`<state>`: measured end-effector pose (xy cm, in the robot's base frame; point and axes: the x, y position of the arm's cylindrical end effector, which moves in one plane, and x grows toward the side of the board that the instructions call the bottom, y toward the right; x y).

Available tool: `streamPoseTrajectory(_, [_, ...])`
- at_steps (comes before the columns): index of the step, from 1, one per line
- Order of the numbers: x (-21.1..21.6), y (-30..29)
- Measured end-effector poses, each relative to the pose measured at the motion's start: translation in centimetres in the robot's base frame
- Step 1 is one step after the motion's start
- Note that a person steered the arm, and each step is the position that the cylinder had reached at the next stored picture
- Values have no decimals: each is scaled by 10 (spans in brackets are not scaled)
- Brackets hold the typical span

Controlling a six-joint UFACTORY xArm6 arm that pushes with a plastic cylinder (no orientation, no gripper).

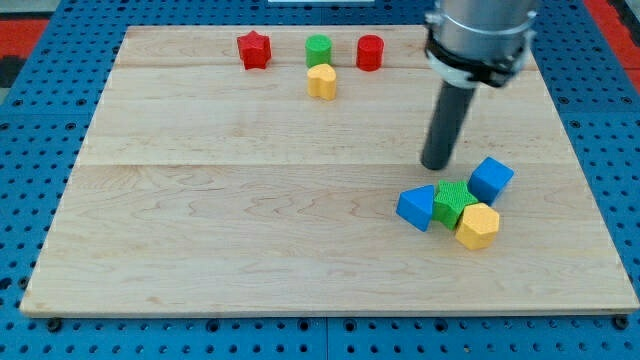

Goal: Push the blue cube into the group of blocks

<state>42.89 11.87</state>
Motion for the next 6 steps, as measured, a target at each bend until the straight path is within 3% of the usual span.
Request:
streamPoseTrajectory(1, [-22,-1])
streamPoseTrajectory(2, [-30,86])
streamPoseTrajectory(3, [-3,127])
streamPoseTrajectory(4, [36,106])
streamPoseTrajectory(5, [37,38])
streamPoseTrajectory(6, [22,56])
